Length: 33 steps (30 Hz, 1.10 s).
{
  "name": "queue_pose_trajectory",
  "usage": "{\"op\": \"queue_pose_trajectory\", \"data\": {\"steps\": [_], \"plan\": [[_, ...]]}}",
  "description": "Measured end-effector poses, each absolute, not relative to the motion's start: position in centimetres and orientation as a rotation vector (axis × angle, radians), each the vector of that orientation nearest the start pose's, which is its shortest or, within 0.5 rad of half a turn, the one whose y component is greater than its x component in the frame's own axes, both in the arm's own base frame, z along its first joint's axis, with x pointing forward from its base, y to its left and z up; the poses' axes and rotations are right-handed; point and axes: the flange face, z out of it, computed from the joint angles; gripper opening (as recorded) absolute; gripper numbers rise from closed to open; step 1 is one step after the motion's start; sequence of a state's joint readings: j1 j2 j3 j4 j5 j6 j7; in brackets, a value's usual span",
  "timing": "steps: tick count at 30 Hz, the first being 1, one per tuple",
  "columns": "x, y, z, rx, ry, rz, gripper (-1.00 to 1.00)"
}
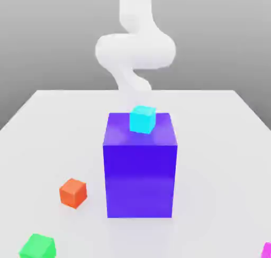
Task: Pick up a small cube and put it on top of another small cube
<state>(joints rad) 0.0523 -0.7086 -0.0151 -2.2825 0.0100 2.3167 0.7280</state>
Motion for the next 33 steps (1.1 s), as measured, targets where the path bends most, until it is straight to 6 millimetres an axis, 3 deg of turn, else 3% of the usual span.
{"op": "queue_pose_trajectory", "data": {"steps": [8, 16, 20, 25, 33], "plan": [[46.8, 7.0, 59.9, -2.764, 0.505, -0.731, 0.0], [52.4, 14.5, 48.6, -2.922, 0.059, -0.506, 0.0], [53.5, 19.2, 42.3, -2.968, -0.198, -0.39, 0.0], [54.1, 23.3, 33.9, -3.002, -0.484, -0.247, 0.0], [51.9, 29.2, 19.9, -2.981, -0.969, -0.021, 0.0]]}}
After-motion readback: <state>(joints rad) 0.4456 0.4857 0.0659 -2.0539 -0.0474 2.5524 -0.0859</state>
